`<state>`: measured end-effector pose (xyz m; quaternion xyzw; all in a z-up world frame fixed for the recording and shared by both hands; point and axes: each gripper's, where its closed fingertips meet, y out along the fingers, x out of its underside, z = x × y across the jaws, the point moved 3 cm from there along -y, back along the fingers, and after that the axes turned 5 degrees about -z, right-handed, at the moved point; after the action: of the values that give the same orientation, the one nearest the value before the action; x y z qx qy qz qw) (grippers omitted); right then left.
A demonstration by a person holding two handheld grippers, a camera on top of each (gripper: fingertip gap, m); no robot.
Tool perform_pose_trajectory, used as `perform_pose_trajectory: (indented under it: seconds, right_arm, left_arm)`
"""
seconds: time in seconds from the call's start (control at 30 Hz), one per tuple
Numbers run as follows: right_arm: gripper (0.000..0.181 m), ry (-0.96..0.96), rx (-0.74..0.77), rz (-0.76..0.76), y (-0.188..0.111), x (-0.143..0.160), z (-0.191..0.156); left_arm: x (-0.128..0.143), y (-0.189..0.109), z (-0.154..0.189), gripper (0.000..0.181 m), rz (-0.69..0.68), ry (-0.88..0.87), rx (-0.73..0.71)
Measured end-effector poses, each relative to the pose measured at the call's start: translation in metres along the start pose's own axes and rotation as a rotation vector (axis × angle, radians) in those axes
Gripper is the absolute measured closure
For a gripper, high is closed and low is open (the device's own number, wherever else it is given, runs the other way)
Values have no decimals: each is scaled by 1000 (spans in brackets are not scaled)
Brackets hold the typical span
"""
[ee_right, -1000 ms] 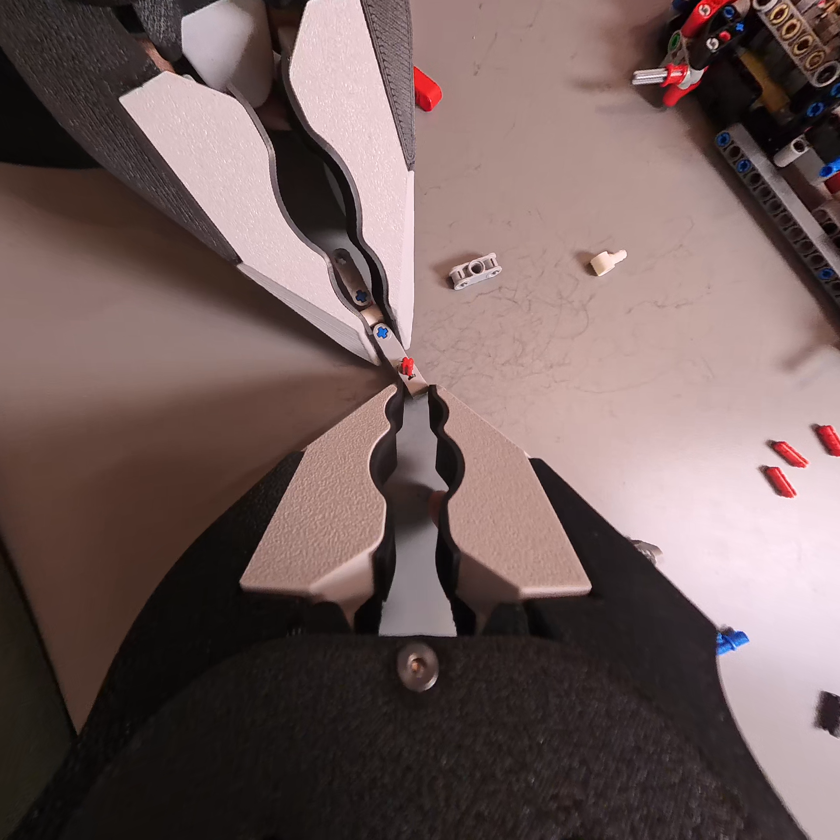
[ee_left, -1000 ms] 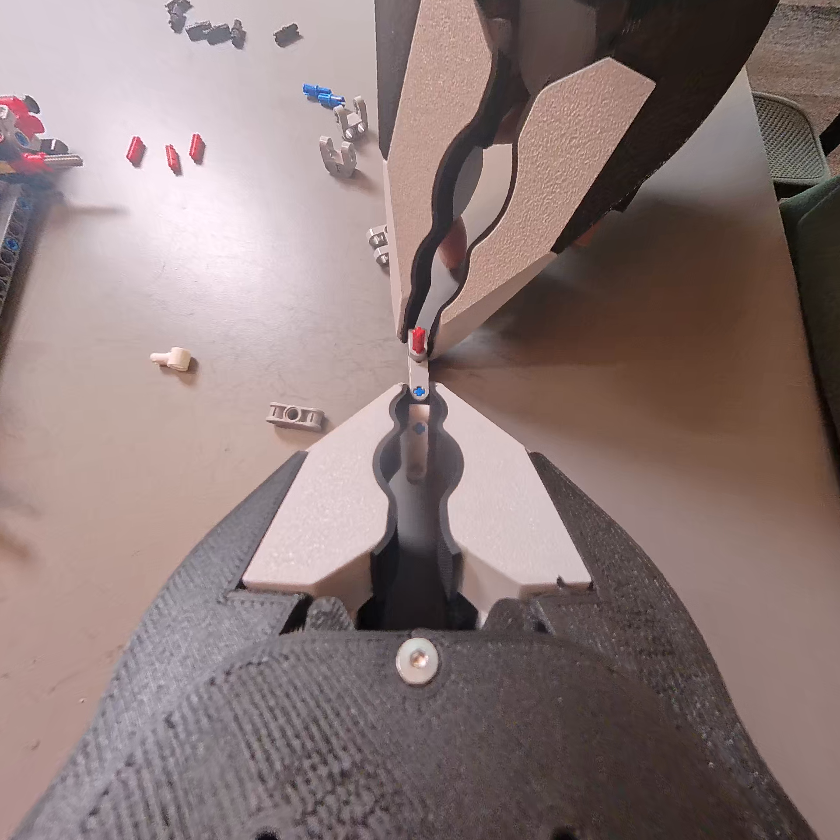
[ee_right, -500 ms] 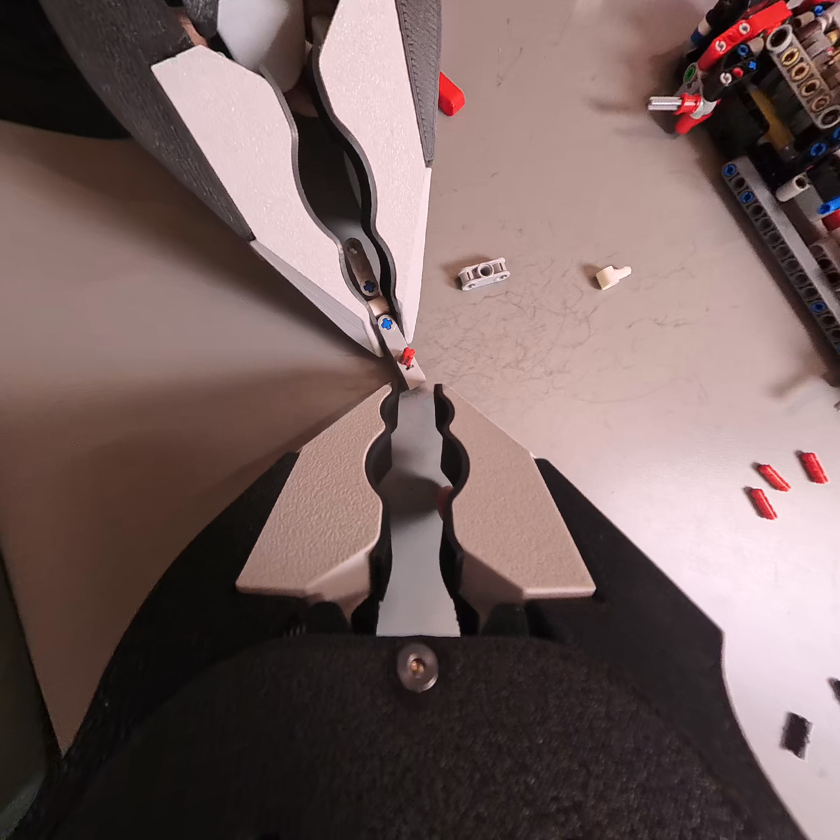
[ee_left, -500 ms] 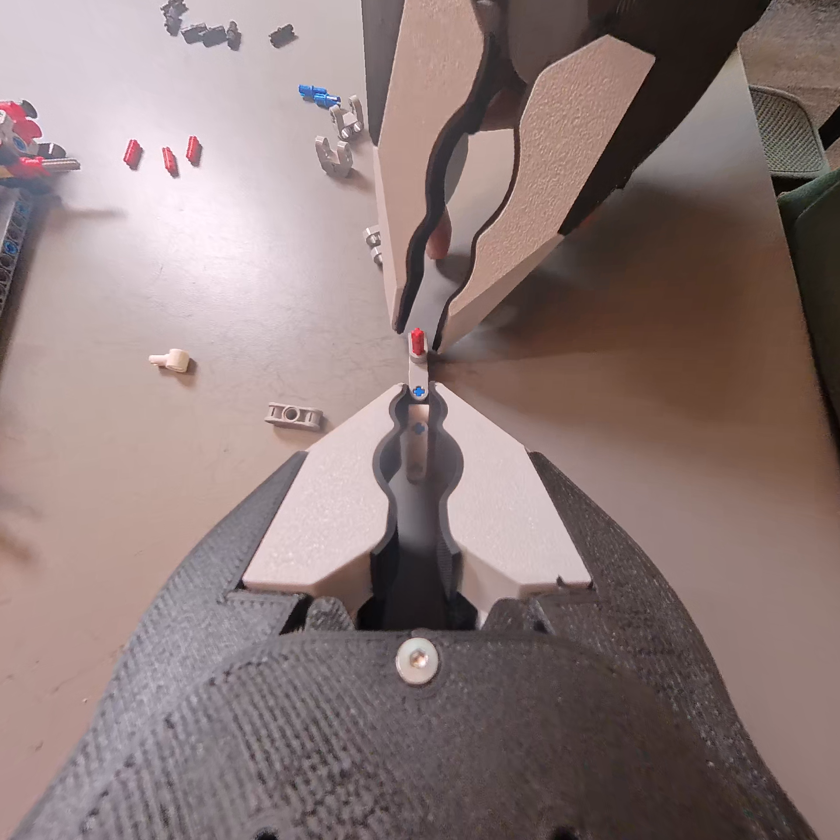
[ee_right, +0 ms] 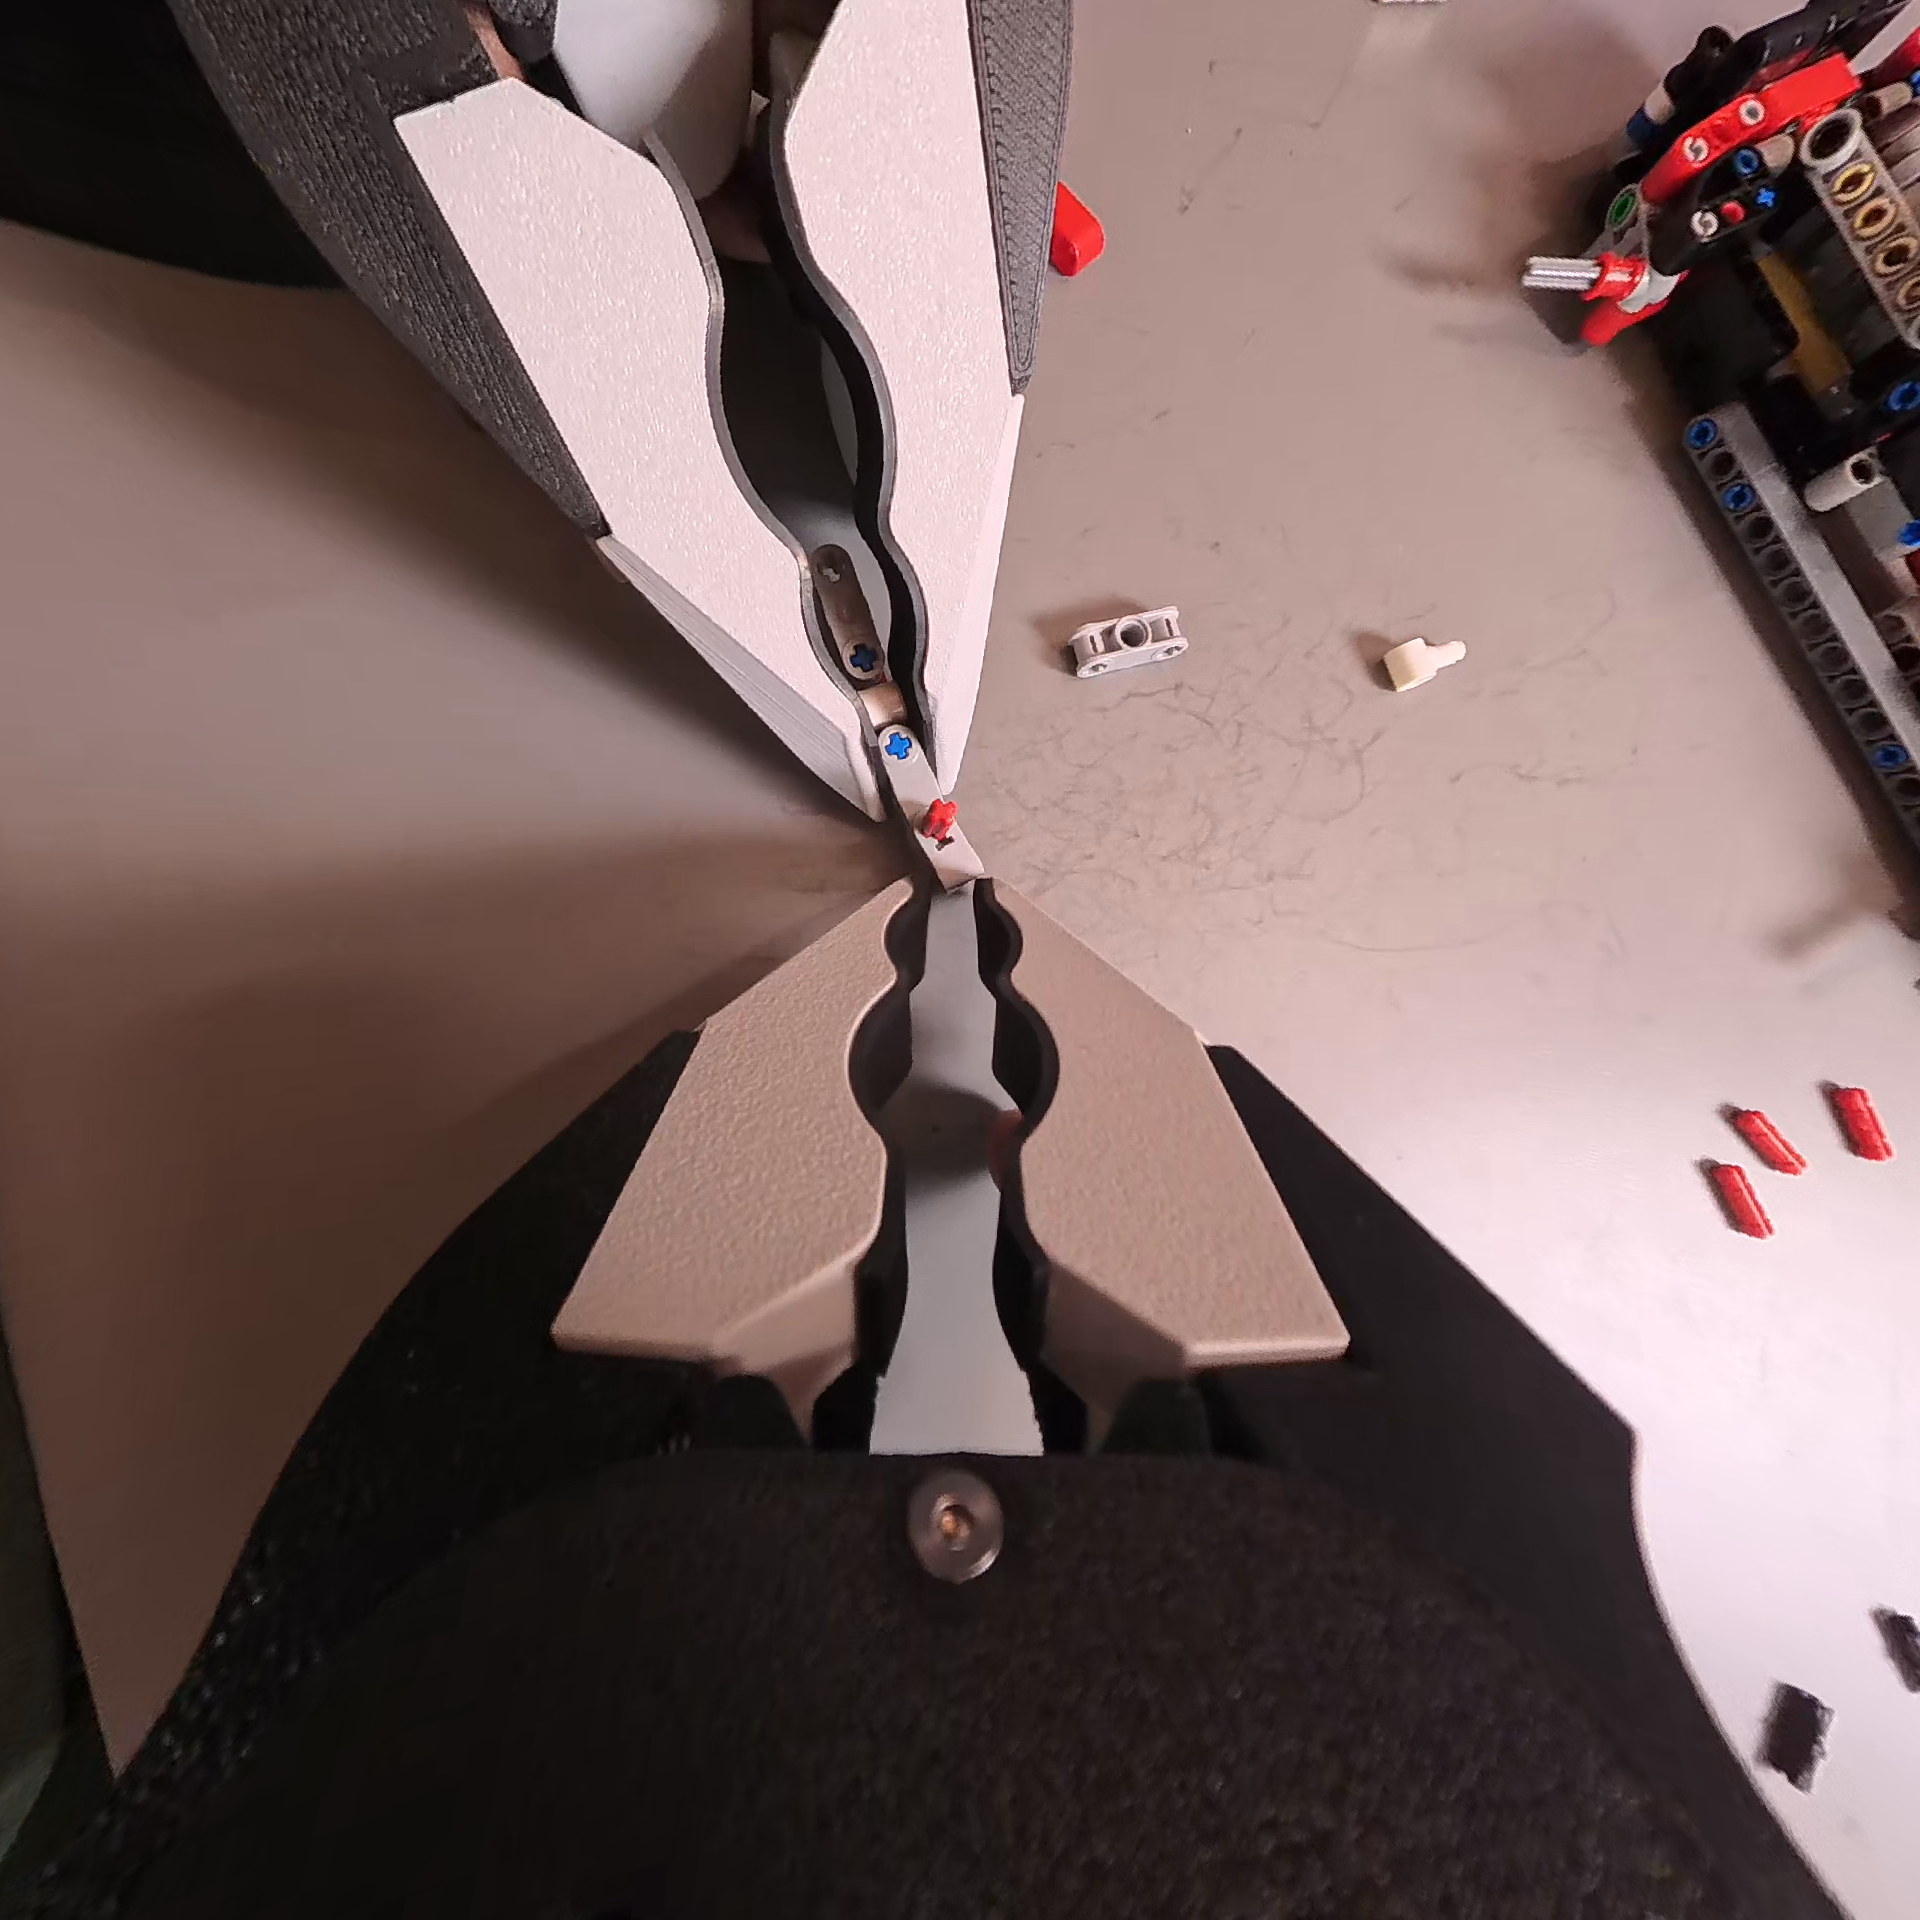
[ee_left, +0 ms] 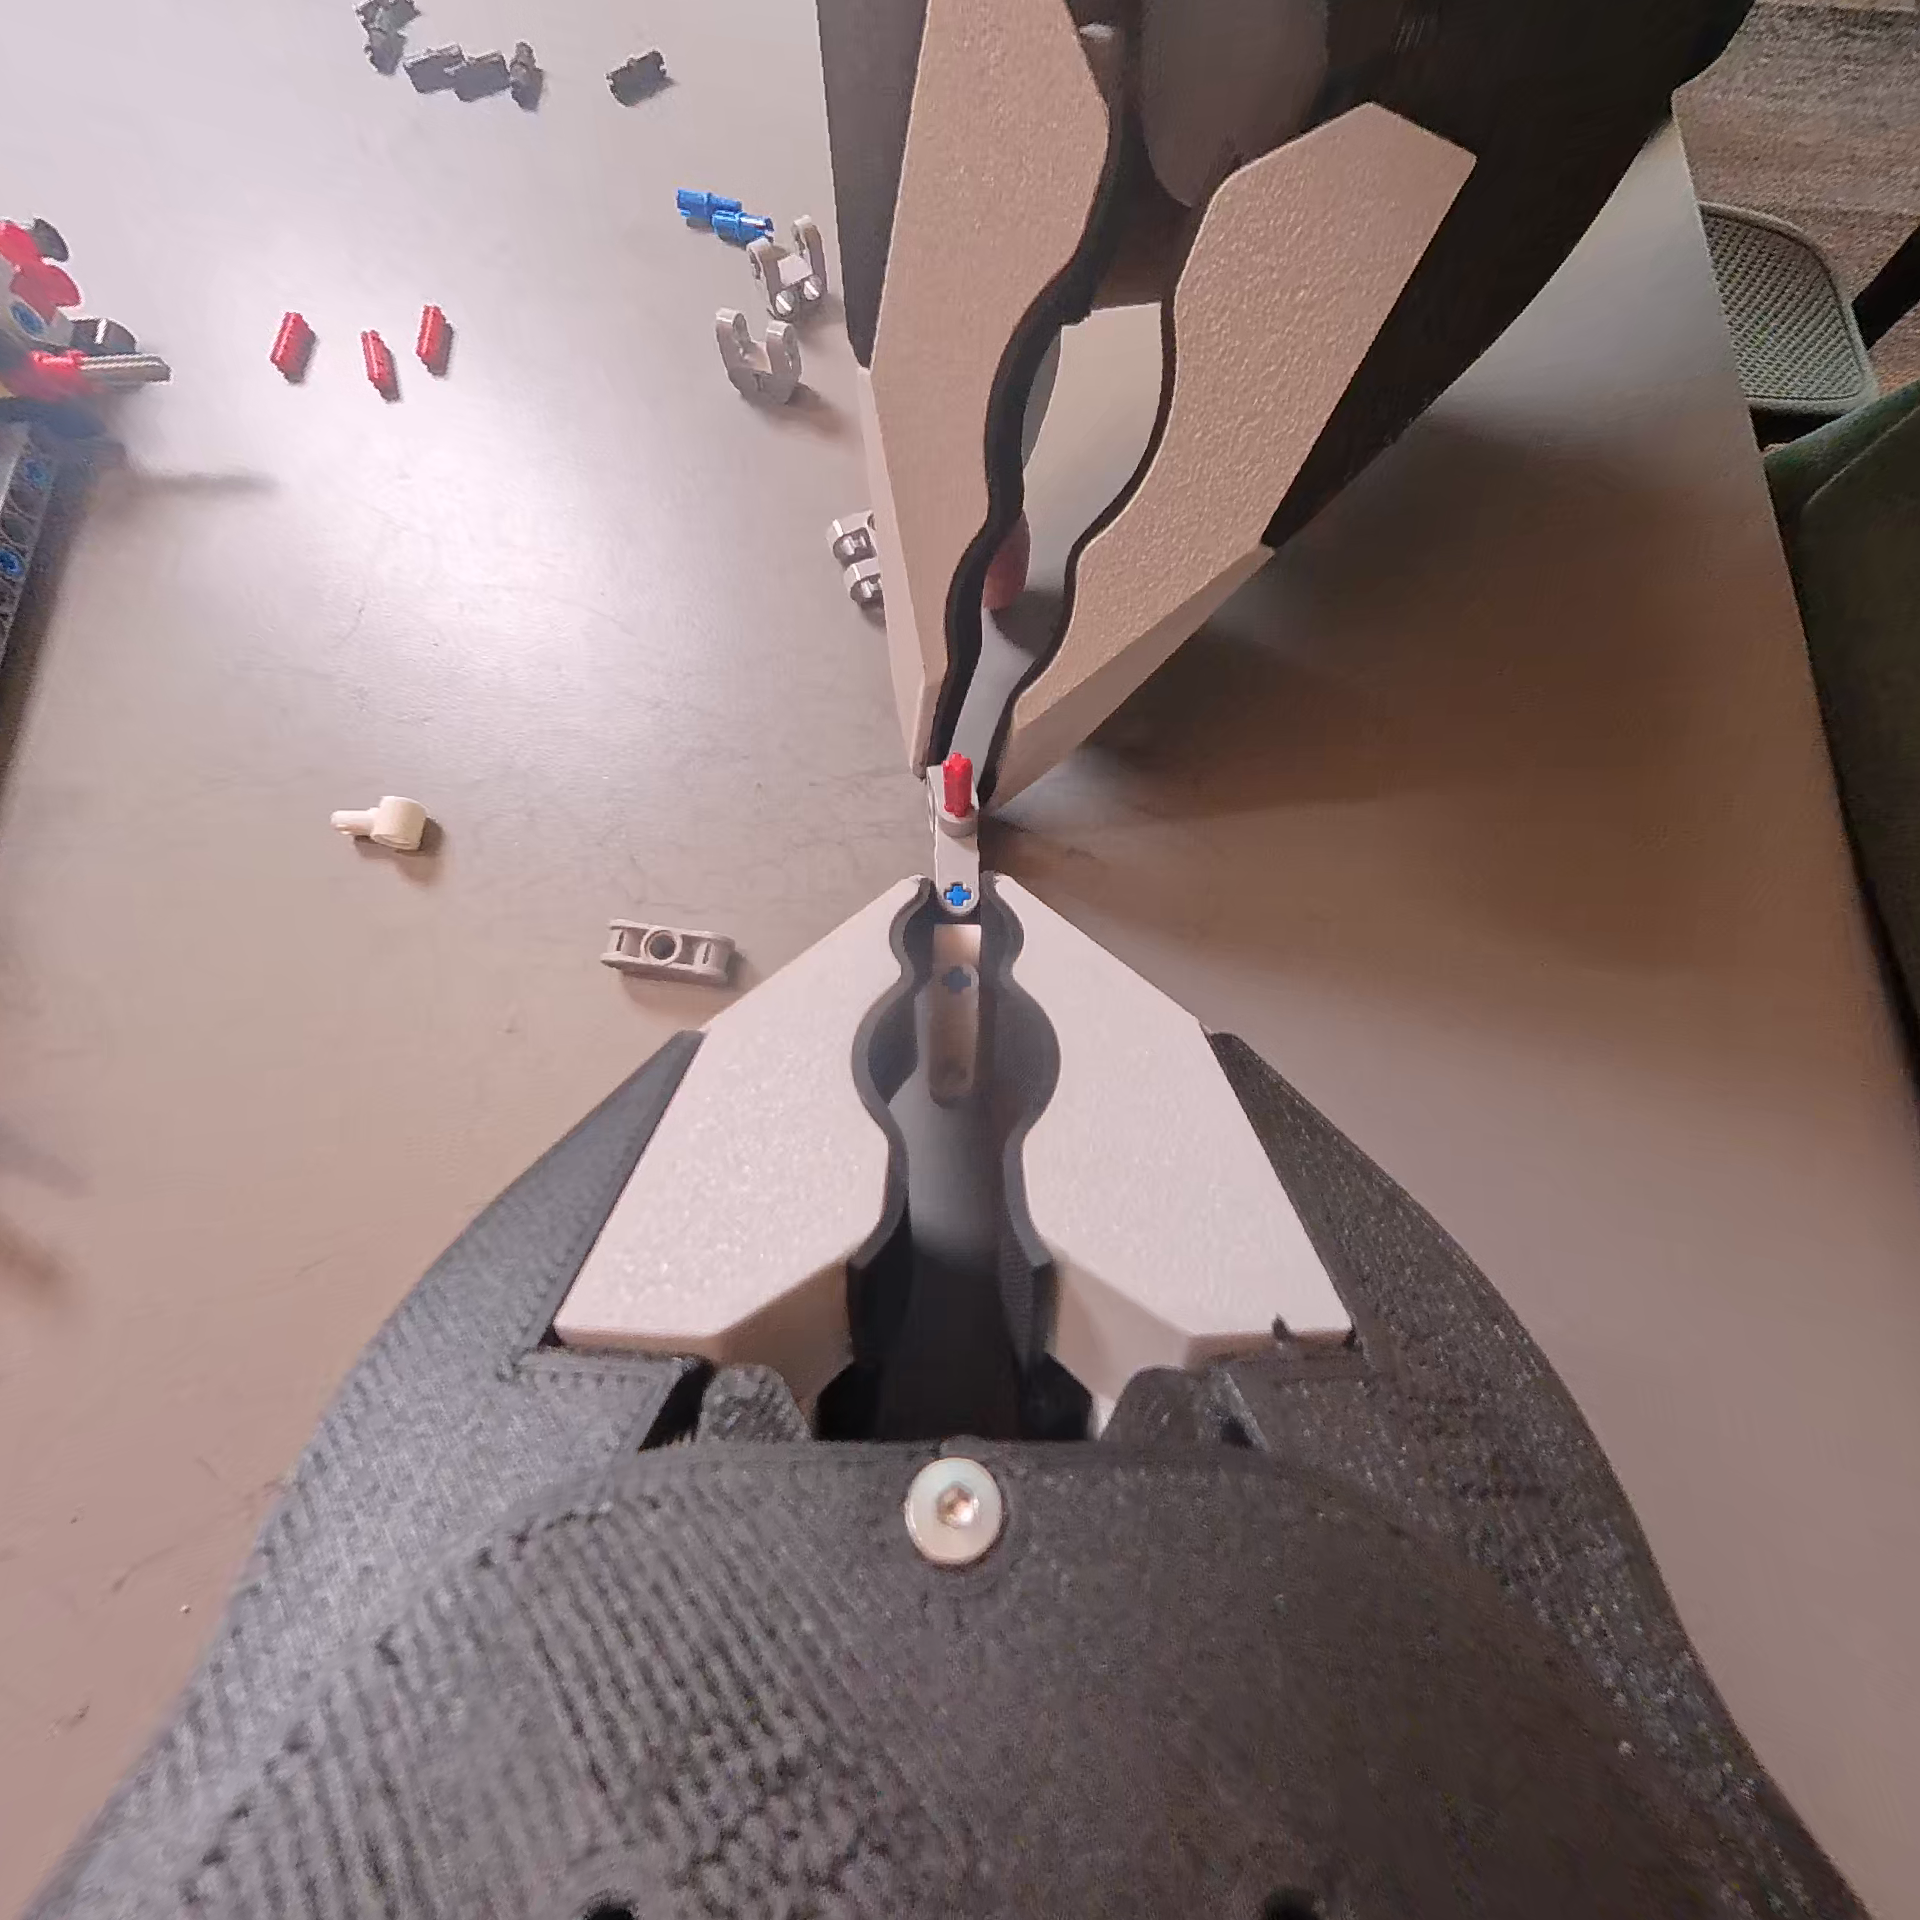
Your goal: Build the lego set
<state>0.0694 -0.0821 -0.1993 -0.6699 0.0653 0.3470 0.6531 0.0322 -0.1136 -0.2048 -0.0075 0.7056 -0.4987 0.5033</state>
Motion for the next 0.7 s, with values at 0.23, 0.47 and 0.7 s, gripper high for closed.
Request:
perform_pose_trajectory:
  seconds: [0.23, 0.47, 0.7]
  right_arm:
    - [168, -142, -36, 18, -13, -7, 0]
    - [167, -381, -159, -83, -13, -18, 0]
    - [168, -510, -194, -142, -12, -24, 2]
  left_arm:
    - [0, 0, 0, 176, 0, 0, 0]
    - [0, 0, 0, 176, 0, 1, -1]
    - [0, 0, 0, 176, 0, 1, 0]
